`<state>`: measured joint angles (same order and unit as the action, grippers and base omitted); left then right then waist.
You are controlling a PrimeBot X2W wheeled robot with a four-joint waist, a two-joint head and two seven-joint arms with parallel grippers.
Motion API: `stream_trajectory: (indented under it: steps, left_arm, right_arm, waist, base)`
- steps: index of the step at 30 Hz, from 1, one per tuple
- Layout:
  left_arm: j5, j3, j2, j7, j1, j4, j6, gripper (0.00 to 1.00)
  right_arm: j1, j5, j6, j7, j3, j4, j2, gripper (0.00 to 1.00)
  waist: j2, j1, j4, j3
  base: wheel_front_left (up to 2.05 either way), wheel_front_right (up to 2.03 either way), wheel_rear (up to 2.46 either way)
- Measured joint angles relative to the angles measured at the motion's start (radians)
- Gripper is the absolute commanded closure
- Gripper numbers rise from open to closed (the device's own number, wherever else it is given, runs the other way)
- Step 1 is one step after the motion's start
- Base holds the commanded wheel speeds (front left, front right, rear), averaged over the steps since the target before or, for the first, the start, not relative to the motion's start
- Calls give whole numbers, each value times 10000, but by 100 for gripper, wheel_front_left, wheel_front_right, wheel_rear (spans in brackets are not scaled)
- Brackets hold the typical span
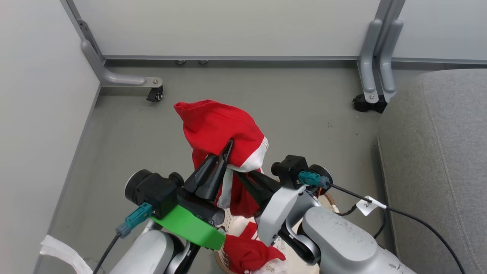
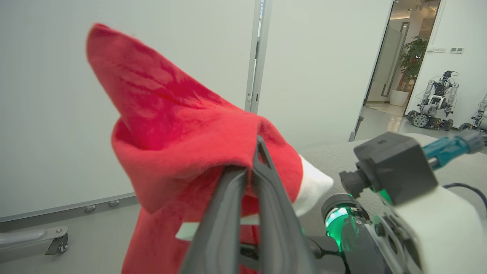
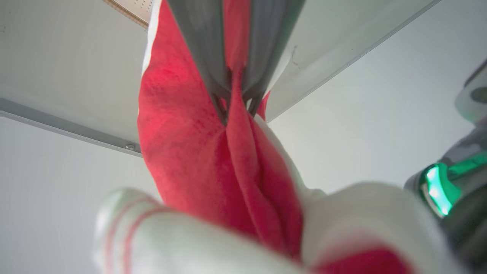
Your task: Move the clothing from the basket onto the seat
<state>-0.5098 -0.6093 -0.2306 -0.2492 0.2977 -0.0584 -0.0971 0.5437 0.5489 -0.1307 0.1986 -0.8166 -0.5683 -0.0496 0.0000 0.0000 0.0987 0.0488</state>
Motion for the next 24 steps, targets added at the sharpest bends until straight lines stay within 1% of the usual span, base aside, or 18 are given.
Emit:
stream_trajectory:
  steps: [1,2,3,9,14,24]
  left_arm:
    - [-2,-2,0,0,0,-12,8,84]
    - [-2,-2,0,0,0,-19,17,17]
    - [-2,-2,0,0,0,-19,50,0]
    - [128,-90,-50,2,-3,46,198,0]
    - [441,-360,-272,167,-25,90,278,0]
    - [949,-1091,-629,719,-270,-67,313,0]
  right_arm:
    - [25,6,0,73,8,-59,-2,100]
    - [49,-19,0,134,38,-105,0,100]
    - [89,-69,-2,211,119,-161,2,100]
    - [199,-341,0,474,857,-451,0,100]
    - [207,-790,0,543,1743,-685,0,100]
    - [-106,-1850,-2,568,3501,-780,2,100]
  waist:
    - [0,0,-9,-6]
    - [0,0,-18,-12]
    - [0,0,-29,-18]
    - [0,0,-116,-25]
    - [0,0,-268,4]
    - [0,0,-835,74]
  base:
    - [0,0,0]
    - [0,0,0]
    - [0,0,0]
    - [0,0,0]
    - [0,0,0]
    - [0,0,0]
